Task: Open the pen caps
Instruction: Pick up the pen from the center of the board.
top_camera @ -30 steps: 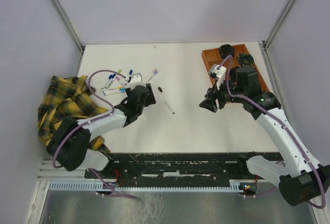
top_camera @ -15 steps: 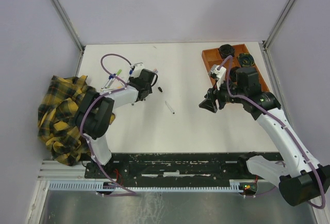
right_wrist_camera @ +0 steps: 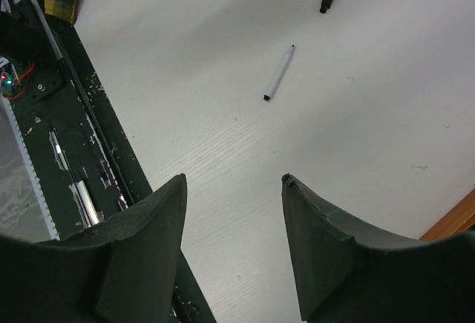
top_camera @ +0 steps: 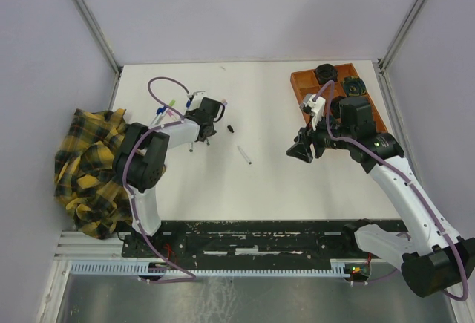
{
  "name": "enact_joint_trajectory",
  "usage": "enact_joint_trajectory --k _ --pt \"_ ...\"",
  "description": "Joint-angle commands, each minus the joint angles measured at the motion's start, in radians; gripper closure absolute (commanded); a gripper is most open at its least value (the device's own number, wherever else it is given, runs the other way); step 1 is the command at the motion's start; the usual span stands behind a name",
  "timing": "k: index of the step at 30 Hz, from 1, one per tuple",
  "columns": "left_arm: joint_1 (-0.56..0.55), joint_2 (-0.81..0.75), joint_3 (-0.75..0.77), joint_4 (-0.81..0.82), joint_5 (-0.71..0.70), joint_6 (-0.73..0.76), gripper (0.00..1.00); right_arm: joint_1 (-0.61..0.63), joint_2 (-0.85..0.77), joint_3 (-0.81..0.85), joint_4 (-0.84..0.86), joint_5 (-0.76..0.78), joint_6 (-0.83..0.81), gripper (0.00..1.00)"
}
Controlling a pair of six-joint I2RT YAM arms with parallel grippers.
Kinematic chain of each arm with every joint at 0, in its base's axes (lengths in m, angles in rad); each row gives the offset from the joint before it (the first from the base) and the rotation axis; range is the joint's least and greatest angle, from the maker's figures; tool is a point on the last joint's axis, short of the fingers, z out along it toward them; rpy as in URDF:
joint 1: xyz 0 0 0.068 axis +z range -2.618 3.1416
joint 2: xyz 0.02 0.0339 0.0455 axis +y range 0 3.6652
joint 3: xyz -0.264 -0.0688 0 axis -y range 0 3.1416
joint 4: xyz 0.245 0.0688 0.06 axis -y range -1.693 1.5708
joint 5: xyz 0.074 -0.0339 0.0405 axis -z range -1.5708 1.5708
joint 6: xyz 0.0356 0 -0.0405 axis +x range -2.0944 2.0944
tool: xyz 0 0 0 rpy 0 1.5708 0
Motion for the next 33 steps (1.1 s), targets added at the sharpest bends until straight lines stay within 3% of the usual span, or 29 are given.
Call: enact_joint_trajectory --k 1,11,25,33 --pt "0.009 0.016 0.040 -0.001 0.010 0.035 0.61 -0.004 0.001 -0.001 0.042 -0.024 -0.003 0.38" --pt "0.019 0.009 0.031 -0.010 0.020 0.032 0.70 -0.005 -0.004 -0.001 0.042 -0.026 -0.002 0.38" --pt "0.020 -0.023 0.012 -0.008 0.025 0.034 0.97 -0.006 -0.002 -0.003 0.045 -0.042 0.007 0.38" --pt "0.020 -0.156 -0.049 0.026 0.038 0.021 0.97 -0.008 0.009 -0.010 0.058 -0.076 0.028 0.39"
